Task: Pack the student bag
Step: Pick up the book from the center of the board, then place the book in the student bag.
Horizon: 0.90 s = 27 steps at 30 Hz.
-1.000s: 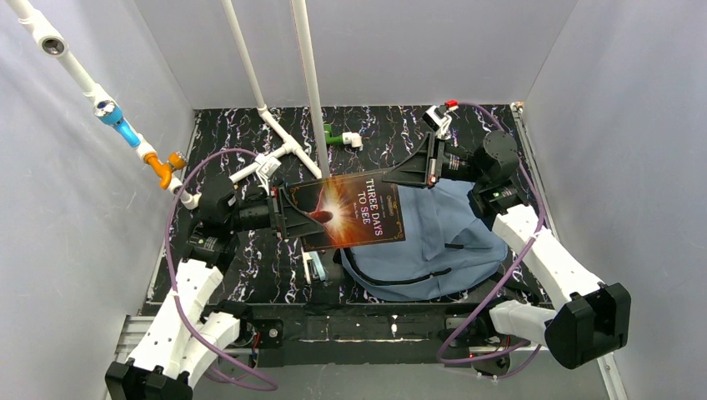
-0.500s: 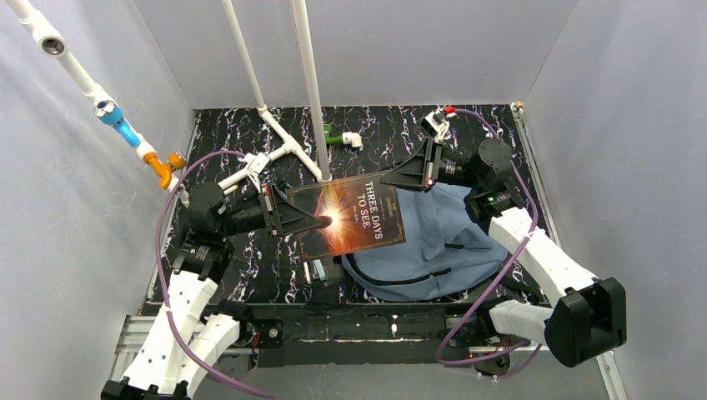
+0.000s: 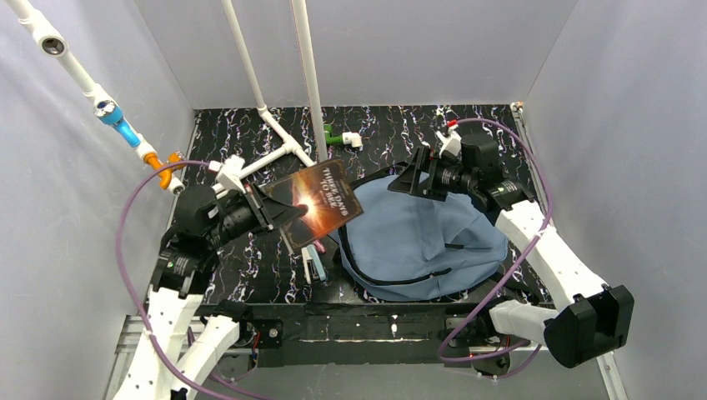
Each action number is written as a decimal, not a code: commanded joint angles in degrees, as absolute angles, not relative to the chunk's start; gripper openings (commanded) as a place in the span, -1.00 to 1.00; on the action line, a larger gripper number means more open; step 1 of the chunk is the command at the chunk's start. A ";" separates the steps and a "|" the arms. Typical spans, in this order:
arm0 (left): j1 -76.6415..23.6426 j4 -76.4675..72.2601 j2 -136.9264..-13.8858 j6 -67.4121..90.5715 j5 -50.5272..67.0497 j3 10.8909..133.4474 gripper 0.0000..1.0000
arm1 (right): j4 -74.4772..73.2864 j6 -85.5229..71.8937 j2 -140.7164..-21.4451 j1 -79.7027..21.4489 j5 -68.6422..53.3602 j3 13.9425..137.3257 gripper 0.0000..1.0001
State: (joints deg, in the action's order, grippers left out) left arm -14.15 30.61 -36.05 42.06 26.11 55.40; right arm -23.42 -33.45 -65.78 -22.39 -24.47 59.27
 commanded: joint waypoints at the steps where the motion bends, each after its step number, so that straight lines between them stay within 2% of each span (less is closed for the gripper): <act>1: -14.24 39.43 -31.82 35.40 10.39 58.84 -1.00 | -27.49 -28.42 -62.28 -25.11 -14.18 57.68 0.97; 5: -14.23 39.09 -31.41 35.13 10.15 57.98 -1.00 | -30.16 -29.10 -64.22 -46.61 13.82 61.32 0.97; 8: -14.21 38.34 -31.65 34.46 11.03 56.65 -1.00 | -32.34 -32.76 -69.81 -59.41 29.12 63.53 0.97; 12: -14.24 37.41 -30.66 32.48 12.21 54.93 -1.00 | -34.22 -35.02 -78.52 -67.63 44.46 67.77 0.97; 20: -14.19 30.95 -25.04 24.67 21.56 49.16 -1.00 | -31.40 -34.27 -90.88 -69.79 56.00 76.59 0.97; 27: -14.19 30.94 -24.27 24.27 20.66 48.73 -1.00 | -24.05 -32.56 -95.10 -69.68 55.42 76.47 0.97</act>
State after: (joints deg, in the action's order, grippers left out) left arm -14.13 36.03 -24.91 26.09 19.11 48.34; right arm -29.34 -32.93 -93.03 -69.60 51.55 74.48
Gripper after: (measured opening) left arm 0.116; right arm 0.983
